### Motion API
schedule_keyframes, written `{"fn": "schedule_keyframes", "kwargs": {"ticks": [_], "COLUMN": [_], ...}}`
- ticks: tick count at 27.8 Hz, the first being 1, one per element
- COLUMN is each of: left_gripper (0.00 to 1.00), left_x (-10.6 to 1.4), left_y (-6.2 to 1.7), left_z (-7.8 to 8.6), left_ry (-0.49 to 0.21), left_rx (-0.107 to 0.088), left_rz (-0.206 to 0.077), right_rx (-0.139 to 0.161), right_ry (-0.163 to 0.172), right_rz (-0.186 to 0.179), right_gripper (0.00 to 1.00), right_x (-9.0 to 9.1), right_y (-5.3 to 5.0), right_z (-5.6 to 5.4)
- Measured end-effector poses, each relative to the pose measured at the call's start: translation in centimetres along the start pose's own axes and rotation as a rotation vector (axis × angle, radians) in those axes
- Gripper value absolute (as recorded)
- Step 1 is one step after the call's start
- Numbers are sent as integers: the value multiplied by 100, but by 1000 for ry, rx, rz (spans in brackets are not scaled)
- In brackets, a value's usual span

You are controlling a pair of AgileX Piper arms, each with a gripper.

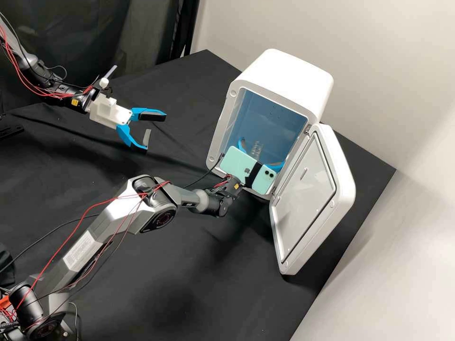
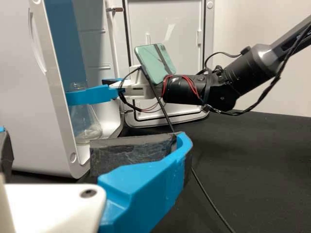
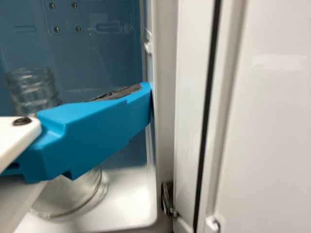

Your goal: Place the flask in the incubator

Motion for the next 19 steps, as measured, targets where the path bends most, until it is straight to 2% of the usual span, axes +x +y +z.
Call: {"fn": "schedule_keyframes", "kwargs": {"ticks": [2,3,6,7,11,13,17,19], "left_gripper": [100,100,100,100,100,100,100,100], "left_x": [0,1,8,8,-22,-44,-73,-80], "left_y": [0,-1,-4,-9,-53,-81,-114,-120], "left_z": [0,4,31,40,104,125,140,134], "left_ry": [0,-1,-4,2,35,53,75,86], "left_rx": [0,0,9,23,108,141,163,155], "left_rz": [0,0,1,5,37,46,54,55], "right_rx": [-7,-7,8,17,57,62,74,79], "right_ry": [7,16,39,44,47,58,60,58], "right_rz": [3,15,37,50,122,146,157,159], "right_gripper": [100,100,100,100,100,100,100,100], "right_x": [-91,-160,-316,-368,-588,-680,-798,-846], "right_y": [3,38,71,92,210,252,236,228], "right_z": [15,28,55,59,117,135,161,181]}}
